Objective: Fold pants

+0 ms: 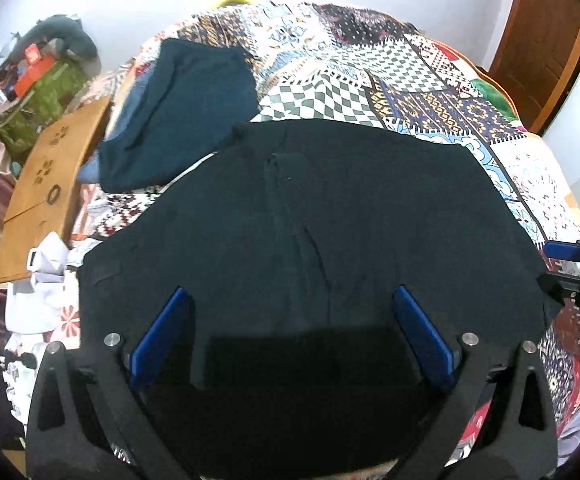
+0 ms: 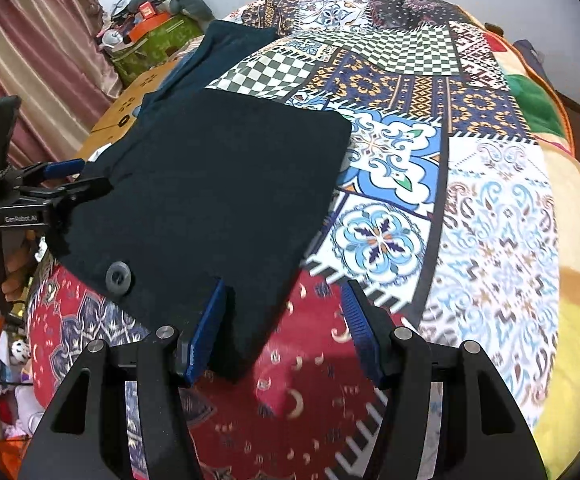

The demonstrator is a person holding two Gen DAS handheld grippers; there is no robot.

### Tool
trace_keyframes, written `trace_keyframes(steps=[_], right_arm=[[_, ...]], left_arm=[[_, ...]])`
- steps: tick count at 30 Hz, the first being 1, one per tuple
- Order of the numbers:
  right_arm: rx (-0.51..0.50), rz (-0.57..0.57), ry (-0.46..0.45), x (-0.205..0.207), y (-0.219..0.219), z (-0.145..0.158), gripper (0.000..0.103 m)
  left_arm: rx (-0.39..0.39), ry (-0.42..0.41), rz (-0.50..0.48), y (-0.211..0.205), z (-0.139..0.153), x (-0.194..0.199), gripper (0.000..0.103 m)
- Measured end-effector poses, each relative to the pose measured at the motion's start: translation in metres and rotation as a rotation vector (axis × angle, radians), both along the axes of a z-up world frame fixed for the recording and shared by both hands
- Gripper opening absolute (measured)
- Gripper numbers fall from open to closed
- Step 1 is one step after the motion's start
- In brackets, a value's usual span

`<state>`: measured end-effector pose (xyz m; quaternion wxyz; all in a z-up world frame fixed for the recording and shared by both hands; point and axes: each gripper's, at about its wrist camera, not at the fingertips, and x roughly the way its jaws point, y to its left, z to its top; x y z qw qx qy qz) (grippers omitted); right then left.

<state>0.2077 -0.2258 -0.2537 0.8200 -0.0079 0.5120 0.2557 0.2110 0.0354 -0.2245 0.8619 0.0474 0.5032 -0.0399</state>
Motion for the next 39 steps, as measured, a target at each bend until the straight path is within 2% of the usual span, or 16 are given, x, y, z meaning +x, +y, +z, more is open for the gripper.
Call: trace_keyframes(steps=[8, 11, 16, 22, 25, 28, 34, 39], right_arm=[[-0.081, -0.001, -0.071, -0.013, 0.004, 0.014, 0.056], [-0.093, 0.012, -0.113, -0.016, 0.007, 0.027, 0.056], [-0.069, 0.009, -0.194, -0.016, 0.012, 0.056, 0.056], [-0.021, 0.027, -0.294, -0.015, 0.037, 0.086, 0.059], [0.006, 0.056, -0.313, -0.013, 0.057, 0.090, 0.060], [0.016, 0.091, -0.317, -0.008, 0.084, 0.087, 0.060], [-0.008, 0.166, -0.277, -0.001, 0.131, 0.061, 0.060], [-0.056, 0.186, -0.228, 0.007, 0.153, 0.037, 0.060]], left_arm=[[-0.009, -0.057, 0.031, 0.015, 0.017, -0.029, 0.103], [0.020, -0.098, 0.060, 0.020, 0.027, -0.039, 0.103], [0.027, -0.188, 0.134, 0.046, 0.051, -0.055, 0.103], [-0.033, -0.244, 0.242, 0.088, 0.070, -0.070, 0.103], [-0.067, -0.210, 0.295, 0.112, 0.063, -0.073, 0.103], [-0.130, -0.134, 0.355, 0.138, 0.045, -0.077, 0.103], [-0.265, -0.004, 0.426, 0.170, 0.004, -0.084, 0.103], [-0.421, 0.092, 0.450, 0.185, -0.029, -0.088, 0.103]])
